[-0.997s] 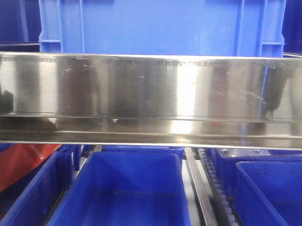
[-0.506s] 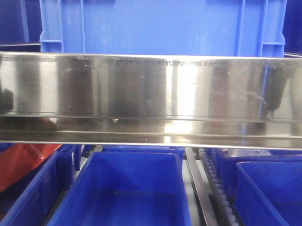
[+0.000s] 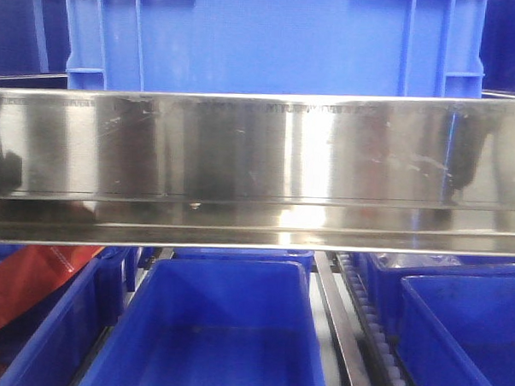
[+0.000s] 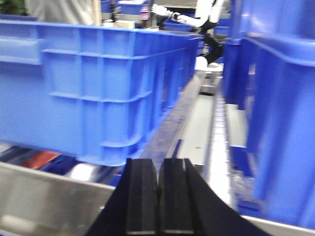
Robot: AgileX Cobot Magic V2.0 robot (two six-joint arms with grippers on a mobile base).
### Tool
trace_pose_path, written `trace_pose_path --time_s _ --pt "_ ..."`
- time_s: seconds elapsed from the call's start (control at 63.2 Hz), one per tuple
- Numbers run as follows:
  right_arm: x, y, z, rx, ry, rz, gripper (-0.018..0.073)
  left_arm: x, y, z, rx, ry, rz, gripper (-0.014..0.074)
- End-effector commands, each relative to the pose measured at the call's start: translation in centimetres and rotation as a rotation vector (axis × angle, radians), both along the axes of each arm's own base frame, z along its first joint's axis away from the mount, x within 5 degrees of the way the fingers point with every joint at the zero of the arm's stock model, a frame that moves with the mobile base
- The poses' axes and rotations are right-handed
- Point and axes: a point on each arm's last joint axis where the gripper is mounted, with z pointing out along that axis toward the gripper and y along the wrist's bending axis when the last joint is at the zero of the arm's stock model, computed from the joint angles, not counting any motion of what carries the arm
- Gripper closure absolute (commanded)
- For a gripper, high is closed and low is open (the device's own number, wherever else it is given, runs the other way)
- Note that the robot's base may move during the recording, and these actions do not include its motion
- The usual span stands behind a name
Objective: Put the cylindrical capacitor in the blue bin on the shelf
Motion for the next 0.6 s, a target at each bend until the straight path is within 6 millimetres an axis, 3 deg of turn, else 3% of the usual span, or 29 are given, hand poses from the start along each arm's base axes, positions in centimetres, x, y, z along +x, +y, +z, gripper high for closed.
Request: trace_pose_path --time_s 0.0,0.127,0.49,0.585 --pt "0.1 -0.4 0.0 0.0 -0.034 -0.079 0.0722 0.0 -0.1 0.3 -0.002 -0.027 -0.008 0.0708" --pt "0.2 -1.0 -1.2 0.003 -0.059 -0.184 0.0722 0.0 -0.1 0.3 -0.002 -0.027 -0.008 0.0708" --pt "0.5 -1.4 -8.6 -0.001 -0.02 -0.237 0.0722 0.0 -0.1 0.3 -0.002 -0.027 -0.008 0.0708" --pt "0.5 -1.4 -8.5 0.004 -0.051 -0.243 0.0722 0.0 -0.1 0.3 -0.002 -0.027 -0.008 0.0708"
